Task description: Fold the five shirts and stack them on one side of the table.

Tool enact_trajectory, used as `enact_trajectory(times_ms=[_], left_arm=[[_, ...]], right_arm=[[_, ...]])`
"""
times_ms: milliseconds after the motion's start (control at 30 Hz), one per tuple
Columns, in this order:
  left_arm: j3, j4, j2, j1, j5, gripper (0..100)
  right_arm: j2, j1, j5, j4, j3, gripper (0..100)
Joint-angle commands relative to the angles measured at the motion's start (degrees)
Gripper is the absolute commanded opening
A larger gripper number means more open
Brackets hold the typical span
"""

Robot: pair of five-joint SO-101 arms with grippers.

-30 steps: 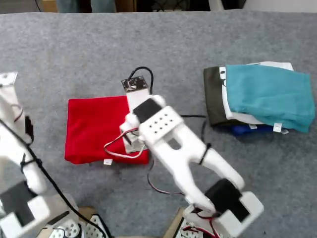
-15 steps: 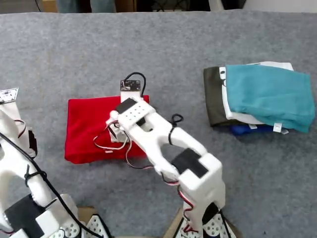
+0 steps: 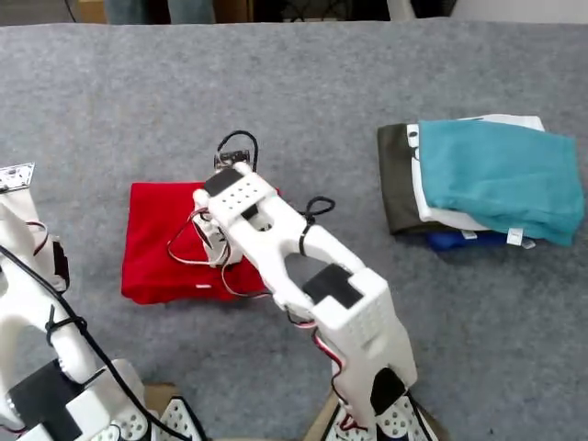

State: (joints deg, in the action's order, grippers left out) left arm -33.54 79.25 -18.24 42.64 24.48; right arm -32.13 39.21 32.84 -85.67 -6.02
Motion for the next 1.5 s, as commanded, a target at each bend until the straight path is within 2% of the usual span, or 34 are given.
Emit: enact_trajectory(times_ms=[0,267,433,633,1033,1467], left_arm=[[-0.13,-0.53,-2.37,0.04,0.62,3],[-0.13,-0.44,-2.37,0.31,0.62,3],[-0.13,-0.18,-2.37,0.40,0.62,3],[-0.40,-0.09,-2.37,0.48,0.62,3],[-0.40,-0.09,-2.02,0.48,0.62,3],[-0.57,-0.09,-1.93,0.48,0.62,3]], right_arm=[[0.22,-2.99,-3.25,-4.92,-6.73,1.4],[-0.04,-7.03,-5.98,-12.13,-21.23,1.4],[-0.04,-8.70,-6.33,-12.48,-25.27,1.4],[0.22,-11.78,-10.81,-13.19,-28.88,1.4],[0.22,-26.81,-28.22,-15.30,-43.82,1.4],[0.66,-50.64,-43.16,-15.47,-55.34,1.3]])
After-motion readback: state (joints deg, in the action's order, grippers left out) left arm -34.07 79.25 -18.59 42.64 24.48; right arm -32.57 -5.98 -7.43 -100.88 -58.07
